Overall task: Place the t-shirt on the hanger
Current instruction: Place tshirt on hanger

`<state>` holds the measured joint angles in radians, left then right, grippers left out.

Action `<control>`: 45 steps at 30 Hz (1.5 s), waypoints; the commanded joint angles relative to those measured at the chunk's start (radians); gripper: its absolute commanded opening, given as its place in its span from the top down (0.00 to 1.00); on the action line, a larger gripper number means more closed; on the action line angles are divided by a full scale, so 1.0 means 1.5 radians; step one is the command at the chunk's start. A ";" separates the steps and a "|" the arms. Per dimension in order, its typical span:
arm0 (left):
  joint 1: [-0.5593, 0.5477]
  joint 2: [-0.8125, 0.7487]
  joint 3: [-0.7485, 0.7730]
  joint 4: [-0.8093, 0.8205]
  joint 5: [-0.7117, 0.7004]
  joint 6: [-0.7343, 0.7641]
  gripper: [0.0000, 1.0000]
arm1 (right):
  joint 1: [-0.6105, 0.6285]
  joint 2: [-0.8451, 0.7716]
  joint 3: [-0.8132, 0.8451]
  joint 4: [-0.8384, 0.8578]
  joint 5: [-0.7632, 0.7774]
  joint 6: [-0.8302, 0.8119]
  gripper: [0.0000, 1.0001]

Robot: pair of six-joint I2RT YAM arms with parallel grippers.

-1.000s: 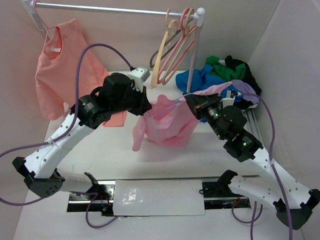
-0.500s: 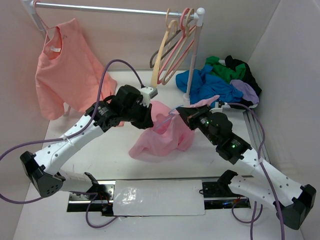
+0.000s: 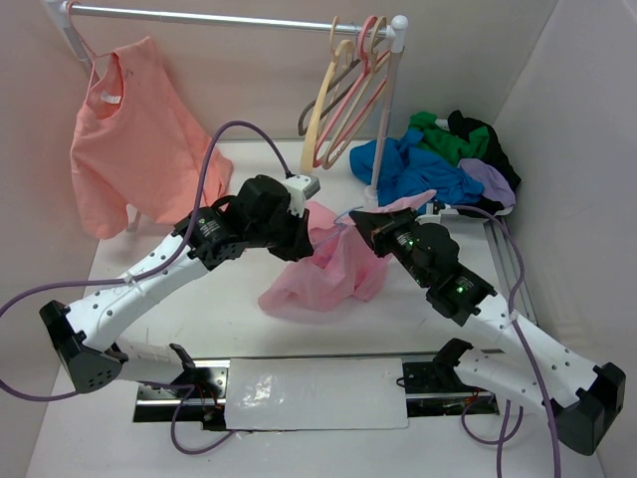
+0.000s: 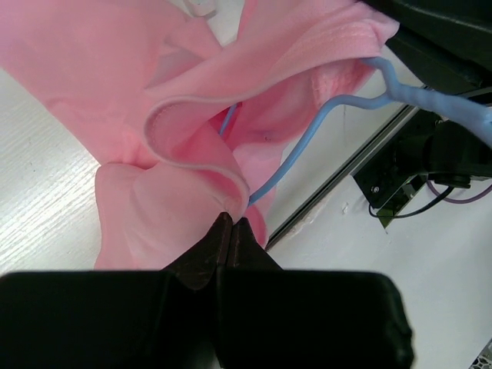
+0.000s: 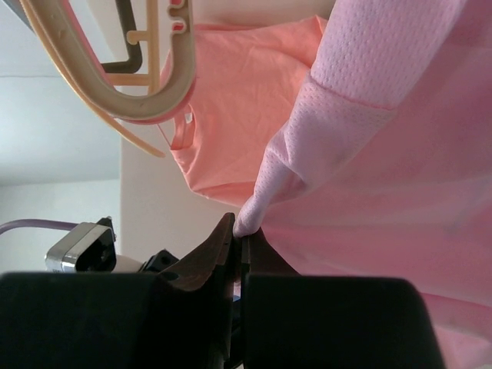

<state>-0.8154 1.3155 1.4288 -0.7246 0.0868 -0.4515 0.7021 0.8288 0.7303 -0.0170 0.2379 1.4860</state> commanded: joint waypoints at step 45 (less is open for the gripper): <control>-0.009 -0.259 -0.170 -0.091 -0.100 -0.010 0.25 | -0.142 -0.034 -0.120 0.171 -0.224 0.261 1.00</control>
<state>-0.8227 0.9360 1.1801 -0.8623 -0.0841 -0.4519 0.5053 0.7990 0.5049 0.1795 -0.0692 1.8694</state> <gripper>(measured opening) 0.756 0.050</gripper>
